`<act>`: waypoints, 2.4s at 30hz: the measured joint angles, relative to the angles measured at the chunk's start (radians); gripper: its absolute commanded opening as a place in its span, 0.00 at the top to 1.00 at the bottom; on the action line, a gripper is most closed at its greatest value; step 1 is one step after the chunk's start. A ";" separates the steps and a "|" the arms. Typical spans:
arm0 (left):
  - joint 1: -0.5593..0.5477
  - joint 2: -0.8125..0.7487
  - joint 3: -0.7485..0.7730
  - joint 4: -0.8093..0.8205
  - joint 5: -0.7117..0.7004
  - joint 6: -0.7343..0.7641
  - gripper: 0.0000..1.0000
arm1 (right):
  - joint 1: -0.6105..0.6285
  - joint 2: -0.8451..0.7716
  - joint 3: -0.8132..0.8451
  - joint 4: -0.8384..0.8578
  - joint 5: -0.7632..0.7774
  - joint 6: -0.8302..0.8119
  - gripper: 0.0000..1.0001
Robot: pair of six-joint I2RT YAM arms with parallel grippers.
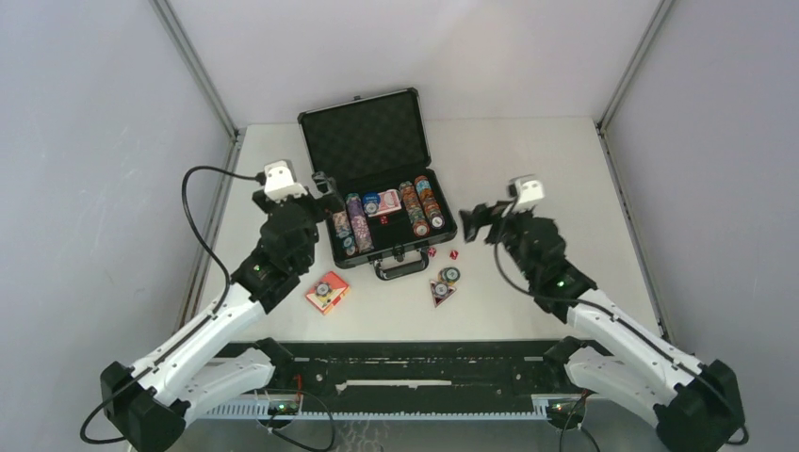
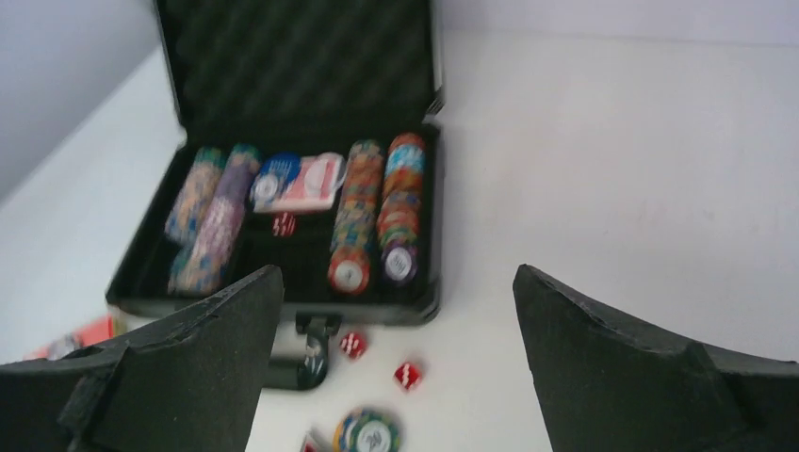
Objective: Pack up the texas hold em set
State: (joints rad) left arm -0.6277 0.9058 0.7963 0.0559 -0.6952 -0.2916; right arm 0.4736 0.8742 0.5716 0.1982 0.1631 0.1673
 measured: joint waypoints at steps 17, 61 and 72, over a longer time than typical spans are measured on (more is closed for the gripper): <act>0.026 -0.079 -0.245 -0.163 -0.124 -0.316 0.01 | 0.230 0.084 0.002 -0.195 0.385 0.047 0.61; 0.026 0.083 -0.257 -0.246 0.000 -0.401 0.16 | 0.335 0.677 0.273 -0.546 0.181 0.358 0.22; 0.026 0.091 -0.251 -0.258 0.001 -0.409 0.16 | 0.345 0.706 0.273 -0.534 0.167 0.362 0.25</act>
State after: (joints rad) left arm -0.6018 0.9970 0.5453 -0.2020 -0.6945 -0.7010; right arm 0.8188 1.5806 0.8448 -0.3355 0.3298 0.5297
